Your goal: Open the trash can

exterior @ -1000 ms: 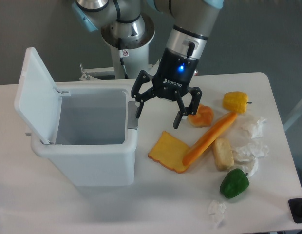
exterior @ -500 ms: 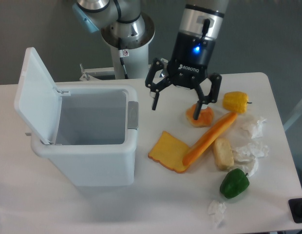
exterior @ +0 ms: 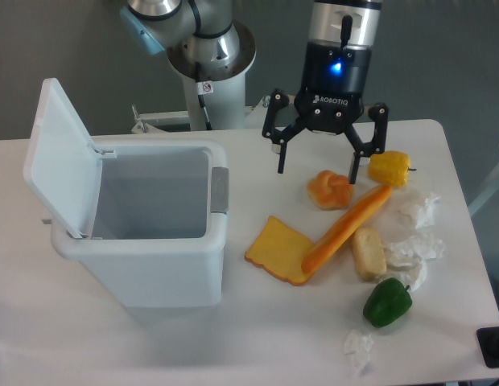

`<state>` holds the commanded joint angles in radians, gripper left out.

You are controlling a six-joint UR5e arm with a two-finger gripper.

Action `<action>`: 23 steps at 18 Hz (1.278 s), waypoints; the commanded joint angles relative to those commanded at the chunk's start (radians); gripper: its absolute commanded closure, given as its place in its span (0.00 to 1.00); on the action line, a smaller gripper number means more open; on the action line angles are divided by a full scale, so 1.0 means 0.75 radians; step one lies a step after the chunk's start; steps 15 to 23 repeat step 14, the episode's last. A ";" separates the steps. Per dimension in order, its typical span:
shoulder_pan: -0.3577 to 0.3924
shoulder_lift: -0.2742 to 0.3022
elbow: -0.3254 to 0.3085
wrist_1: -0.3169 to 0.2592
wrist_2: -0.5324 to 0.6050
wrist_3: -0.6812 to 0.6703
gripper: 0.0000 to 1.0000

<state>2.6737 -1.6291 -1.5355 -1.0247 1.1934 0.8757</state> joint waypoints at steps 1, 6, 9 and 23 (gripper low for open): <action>0.002 0.000 0.000 0.000 0.002 0.021 0.00; 0.012 0.008 -0.004 -0.004 0.159 0.227 0.00; 0.016 0.008 -0.006 -0.004 0.215 0.354 0.00; 0.027 0.012 -0.023 0.000 0.258 0.456 0.00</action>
